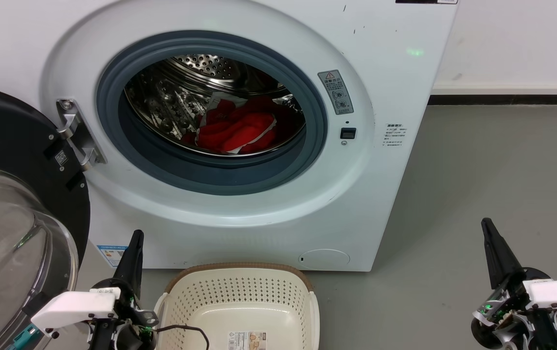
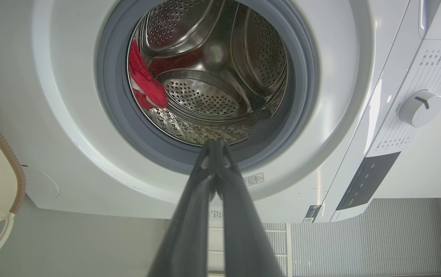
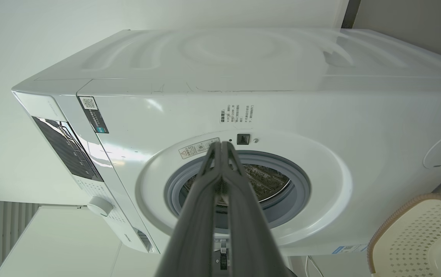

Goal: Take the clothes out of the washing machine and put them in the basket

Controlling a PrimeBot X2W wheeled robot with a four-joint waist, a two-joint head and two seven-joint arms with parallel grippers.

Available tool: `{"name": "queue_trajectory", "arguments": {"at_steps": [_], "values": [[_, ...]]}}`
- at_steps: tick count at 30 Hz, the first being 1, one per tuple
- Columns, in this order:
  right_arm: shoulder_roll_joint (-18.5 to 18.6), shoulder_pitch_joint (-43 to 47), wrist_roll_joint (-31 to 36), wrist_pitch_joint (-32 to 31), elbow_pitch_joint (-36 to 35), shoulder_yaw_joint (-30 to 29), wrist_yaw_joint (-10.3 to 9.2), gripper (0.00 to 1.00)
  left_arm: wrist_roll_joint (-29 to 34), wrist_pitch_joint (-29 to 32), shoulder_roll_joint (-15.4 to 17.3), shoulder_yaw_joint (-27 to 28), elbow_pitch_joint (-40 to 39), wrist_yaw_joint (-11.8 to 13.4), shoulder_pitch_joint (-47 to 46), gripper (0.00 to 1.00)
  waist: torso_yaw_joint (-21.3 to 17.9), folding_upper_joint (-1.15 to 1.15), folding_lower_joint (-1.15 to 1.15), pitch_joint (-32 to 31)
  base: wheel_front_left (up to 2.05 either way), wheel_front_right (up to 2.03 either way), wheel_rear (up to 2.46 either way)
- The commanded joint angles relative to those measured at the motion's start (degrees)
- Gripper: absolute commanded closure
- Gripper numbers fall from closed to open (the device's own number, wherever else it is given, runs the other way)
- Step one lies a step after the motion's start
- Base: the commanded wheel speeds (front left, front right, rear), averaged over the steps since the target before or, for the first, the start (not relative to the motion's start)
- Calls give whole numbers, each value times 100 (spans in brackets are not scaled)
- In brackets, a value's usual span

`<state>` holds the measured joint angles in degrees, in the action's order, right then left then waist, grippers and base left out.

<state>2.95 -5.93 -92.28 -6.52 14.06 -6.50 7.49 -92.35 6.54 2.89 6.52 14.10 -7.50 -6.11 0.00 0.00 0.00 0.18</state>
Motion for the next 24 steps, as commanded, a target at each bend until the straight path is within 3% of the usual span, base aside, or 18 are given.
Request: {"name": "queue_trajectory", "arguments": {"at_steps": [1,12,13,24], "values": [[-24,-91,9,7,2,3,0,100,8,-1,-9,5,-14,-12,-41,100,0,0,0,0,0,0,0],[-24,-91,9,7,2,3,0,100,8,-1,-9,5,-14,-12,-41,100,0,0,0,0,0,0,0],[0,0,1,0,0,0,0,0,0,0,0,0,0,0,0,0,0,0,0,0,0,0,0],[-2,126,130,268,-143,21,0,0,246,-268,-4,-258,-61,1,-14,0,-34,0,0,11,0,0,0]]}}
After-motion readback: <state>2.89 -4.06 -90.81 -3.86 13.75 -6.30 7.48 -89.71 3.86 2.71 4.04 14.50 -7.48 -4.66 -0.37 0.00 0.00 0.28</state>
